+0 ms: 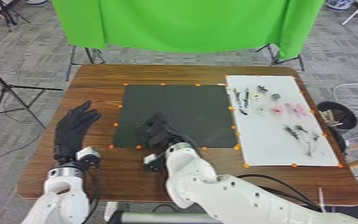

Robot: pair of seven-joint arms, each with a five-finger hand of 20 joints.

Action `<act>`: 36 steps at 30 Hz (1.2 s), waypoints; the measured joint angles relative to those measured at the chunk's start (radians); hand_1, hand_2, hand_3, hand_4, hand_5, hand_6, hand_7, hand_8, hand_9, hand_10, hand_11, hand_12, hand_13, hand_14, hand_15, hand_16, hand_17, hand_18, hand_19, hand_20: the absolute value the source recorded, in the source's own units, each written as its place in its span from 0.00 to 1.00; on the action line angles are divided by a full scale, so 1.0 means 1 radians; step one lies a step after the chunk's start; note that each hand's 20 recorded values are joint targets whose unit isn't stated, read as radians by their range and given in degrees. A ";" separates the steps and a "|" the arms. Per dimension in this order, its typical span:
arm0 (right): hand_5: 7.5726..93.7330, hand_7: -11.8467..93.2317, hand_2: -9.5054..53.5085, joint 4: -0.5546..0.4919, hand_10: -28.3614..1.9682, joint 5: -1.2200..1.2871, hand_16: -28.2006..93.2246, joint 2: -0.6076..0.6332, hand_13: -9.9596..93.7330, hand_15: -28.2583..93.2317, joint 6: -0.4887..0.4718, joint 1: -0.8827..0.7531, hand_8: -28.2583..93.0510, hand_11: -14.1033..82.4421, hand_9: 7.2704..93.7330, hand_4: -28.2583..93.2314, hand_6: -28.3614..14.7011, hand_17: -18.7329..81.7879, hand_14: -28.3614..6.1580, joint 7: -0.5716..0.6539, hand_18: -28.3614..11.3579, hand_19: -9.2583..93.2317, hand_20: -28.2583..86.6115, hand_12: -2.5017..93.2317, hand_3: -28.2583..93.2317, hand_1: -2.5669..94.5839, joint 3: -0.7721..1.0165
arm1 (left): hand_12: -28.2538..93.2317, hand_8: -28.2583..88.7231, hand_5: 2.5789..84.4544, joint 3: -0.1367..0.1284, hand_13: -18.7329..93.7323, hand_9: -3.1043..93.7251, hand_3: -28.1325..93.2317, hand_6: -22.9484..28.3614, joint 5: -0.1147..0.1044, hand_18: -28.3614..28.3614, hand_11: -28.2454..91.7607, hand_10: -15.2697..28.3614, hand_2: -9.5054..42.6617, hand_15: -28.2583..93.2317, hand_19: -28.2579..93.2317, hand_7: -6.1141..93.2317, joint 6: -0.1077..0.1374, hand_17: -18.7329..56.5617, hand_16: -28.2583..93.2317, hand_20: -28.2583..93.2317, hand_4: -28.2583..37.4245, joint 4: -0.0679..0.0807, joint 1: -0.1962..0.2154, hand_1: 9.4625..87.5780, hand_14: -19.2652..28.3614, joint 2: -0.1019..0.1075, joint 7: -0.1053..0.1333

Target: Arrange flowers

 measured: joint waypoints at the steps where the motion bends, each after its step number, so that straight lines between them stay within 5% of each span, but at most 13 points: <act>1: 0.69 0.43 0.13 0.000 0.42 -0.006 0.46 0.005 1.00 0.59 -0.007 0.001 0.15 0.36 0.85 0.19 0.58 0.89 0.66 -0.009 0.48 0.91 0.52 0.22 0.82 0.26 -0.004 | 0.34 0.17 0.62 -0.004 0.55 0.57 0.85 0.43 0.000 0.67 0.41 0.66 0.13 0.43 0.26 0.24 -0.003 0.40 0.23 0.38 0.00 0.004 0.000 0.10 0.76 -0.001 -0.001; 5: 0.67 0.37 0.14 -0.001 0.41 -0.026 0.45 0.023 1.00 0.60 -0.042 0.001 0.15 0.34 0.84 0.19 0.60 0.88 0.65 -0.032 0.46 0.93 0.50 0.21 0.81 0.23 -0.013 | 0.34 0.17 0.62 -0.008 0.55 0.57 0.85 0.43 0.000 0.67 0.41 0.66 0.13 0.43 0.26 0.24 -0.003 0.40 0.23 0.38 0.00 0.012 0.001 0.10 0.76 0.002 0.000; 11: 0.62 0.31 0.14 -0.015 0.40 -0.045 0.44 0.039 1.00 0.61 -0.110 0.005 0.16 0.30 0.82 0.19 0.61 0.88 0.65 -0.045 0.46 0.95 0.48 0.18 0.80 0.21 -0.011 | 0.34 0.17 0.62 0.033 0.55 0.57 0.85 0.43 0.001 0.67 0.41 0.66 0.13 0.44 0.26 0.24 0.058 0.40 0.23 0.38 0.00 -0.005 0.013 0.11 0.77 0.044 0.022; 19: 0.60 0.28 0.15 -0.035 0.39 0.023 0.44 0.050 1.00 0.61 -0.120 0.010 0.17 0.29 0.82 0.19 0.61 0.87 0.64 -0.056 0.45 0.96 0.47 0.17 0.80 0.21 -0.014 | 0.34 0.17 0.62 0.029 0.55 0.57 0.85 0.42 0.001 0.67 0.41 0.66 0.13 0.44 0.26 0.24 0.057 0.40 0.23 0.38 0.00 -0.017 0.027 0.11 0.77 0.044 0.028; 36: 0.60 0.28 0.12 -0.041 0.39 0.042 0.45 0.069 1.00 0.59 -0.077 0.024 0.17 0.30 0.82 0.19 0.60 0.86 0.64 -0.085 0.44 0.97 0.46 0.18 0.80 0.22 0.001 | 0.34 0.17 0.62 0.025 0.55 0.57 0.85 0.42 0.002 0.67 0.41 0.66 0.13 0.44 0.26 0.25 0.057 0.40 0.23 0.38 0.00 -0.019 0.029 0.11 0.77 0.040 0.023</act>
